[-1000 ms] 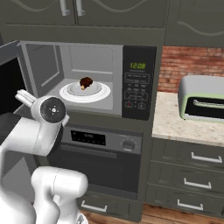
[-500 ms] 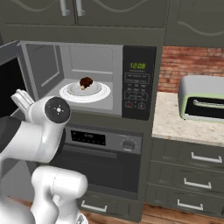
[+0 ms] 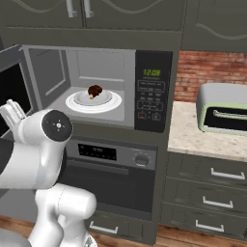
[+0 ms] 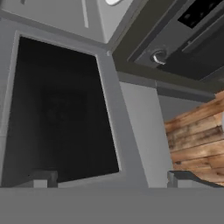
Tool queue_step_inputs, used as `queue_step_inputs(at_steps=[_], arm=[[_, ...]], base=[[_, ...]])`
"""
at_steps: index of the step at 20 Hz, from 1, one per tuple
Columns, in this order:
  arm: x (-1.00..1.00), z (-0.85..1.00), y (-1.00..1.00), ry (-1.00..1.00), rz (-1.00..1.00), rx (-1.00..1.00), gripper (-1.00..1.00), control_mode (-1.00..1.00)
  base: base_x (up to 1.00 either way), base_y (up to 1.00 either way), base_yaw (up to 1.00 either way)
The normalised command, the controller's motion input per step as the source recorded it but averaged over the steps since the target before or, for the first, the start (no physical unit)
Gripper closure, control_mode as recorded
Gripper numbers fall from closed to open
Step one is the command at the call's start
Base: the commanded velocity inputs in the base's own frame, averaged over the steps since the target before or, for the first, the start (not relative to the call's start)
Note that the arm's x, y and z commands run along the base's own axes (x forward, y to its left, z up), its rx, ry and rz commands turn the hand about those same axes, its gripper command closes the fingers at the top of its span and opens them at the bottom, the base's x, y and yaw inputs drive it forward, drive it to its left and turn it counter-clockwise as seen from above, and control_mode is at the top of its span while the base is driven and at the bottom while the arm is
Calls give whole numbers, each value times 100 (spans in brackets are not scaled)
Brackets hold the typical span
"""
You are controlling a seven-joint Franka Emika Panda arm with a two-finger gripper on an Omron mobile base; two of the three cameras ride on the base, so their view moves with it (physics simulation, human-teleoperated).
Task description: Transport the steak from the fridge to the microwave and turn on the microwave.
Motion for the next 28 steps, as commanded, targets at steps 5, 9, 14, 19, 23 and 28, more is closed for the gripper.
queue_step_inputs(at_steps=[5, 9, 14, 19, 23, 28], arm=[[-50, -2, 24, 0, 0, 4, -100, -100], [-41, -10, 34, 1, 0, 3, -100, -100], [-30, -13, 32, 1, 6, 2, -100, -100], [-40, -13, 30, 0, 11, 2, -100, -100], [-36, -12, 25, 0, 8, 7, -100, -100], [-33, -11, 26, 1, 2, 9, -100, -100]], base=[[0, 0, 0], [0, 0, 0], [0, 0, 0], [0, 0, 0], [0, 0, 0], [0, 0, 0]])
